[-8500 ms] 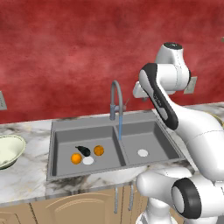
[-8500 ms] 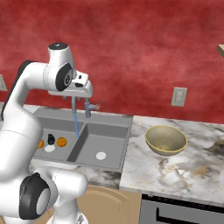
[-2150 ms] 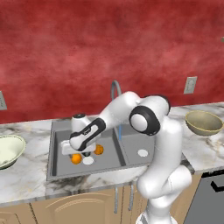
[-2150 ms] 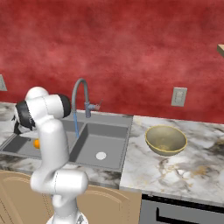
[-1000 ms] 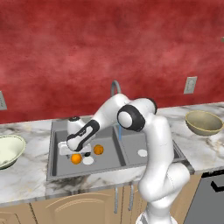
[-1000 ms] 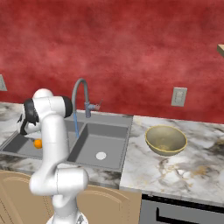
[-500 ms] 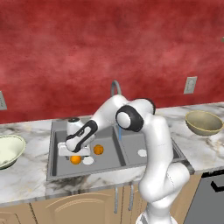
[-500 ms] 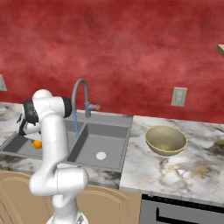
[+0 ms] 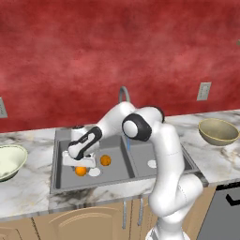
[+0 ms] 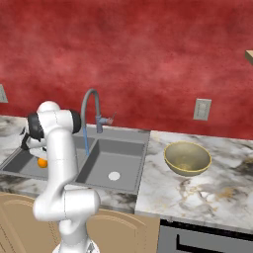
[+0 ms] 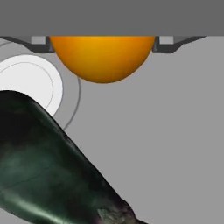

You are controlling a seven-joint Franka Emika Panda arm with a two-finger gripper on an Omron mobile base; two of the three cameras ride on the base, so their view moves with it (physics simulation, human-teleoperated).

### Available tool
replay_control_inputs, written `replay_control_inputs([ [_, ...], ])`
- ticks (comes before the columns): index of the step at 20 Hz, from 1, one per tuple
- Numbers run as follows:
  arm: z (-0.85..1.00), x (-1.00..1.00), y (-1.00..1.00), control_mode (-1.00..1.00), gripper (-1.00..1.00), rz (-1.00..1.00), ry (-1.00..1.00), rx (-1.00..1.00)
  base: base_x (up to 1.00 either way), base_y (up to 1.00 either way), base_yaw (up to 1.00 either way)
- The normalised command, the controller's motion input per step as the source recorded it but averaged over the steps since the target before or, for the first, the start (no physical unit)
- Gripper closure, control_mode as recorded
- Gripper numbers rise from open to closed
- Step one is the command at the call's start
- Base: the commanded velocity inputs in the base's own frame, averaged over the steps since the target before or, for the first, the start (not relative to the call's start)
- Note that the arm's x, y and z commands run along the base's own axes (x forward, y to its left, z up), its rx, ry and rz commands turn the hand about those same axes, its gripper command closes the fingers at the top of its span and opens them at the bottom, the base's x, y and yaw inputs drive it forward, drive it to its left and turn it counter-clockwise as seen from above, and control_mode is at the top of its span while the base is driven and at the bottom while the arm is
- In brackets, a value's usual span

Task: Pick the oranges from the sink and place them in one bowl. Place the eggplant in the other bowl. Then turn off the sink faucet.

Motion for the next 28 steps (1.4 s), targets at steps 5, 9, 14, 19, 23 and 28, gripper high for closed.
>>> replay_control_inputs([
  [5,-0.49,-0.18,-0.05,-1.0,1.0,-0.06,-0.4,-0.09,0.0,0.0,0.0],
  [9,0.14,-0.32,-0.56,-1.0,1.0,0.0,-0.55,0.11,0.0,0.0,0.0],
  [14,0.83,-0.17,-1.0,-1.0,1.0,0.01,-0.34,0.36,0.0,0.0,0.0],
  [19,0.96,-0.3,-0.86,-1.0,1.0,0.0,-0.07,0.29,0.0,0.0,0.0],
  [23,1.0,-0.4,-0.15,-1.0,1.0,0.0,0.01,0.09,0.0,0.0,0.0],
  [28,1.0,-0.28,0.0,-1.0,1.0,0.0,0.03,0.0,0.0,0.0,0.0],
])
